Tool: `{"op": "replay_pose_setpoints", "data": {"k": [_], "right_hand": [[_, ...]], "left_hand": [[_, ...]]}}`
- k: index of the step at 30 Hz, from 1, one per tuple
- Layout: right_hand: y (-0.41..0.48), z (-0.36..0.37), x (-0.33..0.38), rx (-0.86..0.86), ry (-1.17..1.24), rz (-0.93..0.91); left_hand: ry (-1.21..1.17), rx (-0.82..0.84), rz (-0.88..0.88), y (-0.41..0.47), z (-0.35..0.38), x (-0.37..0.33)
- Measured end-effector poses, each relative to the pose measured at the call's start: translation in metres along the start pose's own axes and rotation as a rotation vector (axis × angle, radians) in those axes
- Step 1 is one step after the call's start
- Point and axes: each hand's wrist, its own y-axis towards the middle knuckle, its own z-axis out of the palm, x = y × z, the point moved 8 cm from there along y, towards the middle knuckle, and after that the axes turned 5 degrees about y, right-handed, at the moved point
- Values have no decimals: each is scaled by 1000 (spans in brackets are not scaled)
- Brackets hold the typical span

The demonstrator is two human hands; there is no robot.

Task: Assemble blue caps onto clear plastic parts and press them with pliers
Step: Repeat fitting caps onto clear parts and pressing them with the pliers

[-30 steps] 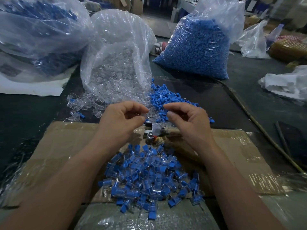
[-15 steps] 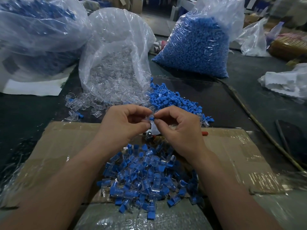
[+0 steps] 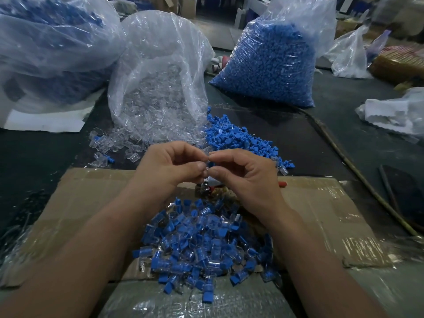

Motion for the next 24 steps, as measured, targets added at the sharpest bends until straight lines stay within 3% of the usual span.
{"op": "replay_pose_setpoints", "data": {"k": [24], "right_hand": [[-4, 4, -5, 32, 118, 57]], "left_hand": [[27, 10, -71, -2, 3, 1]]}}
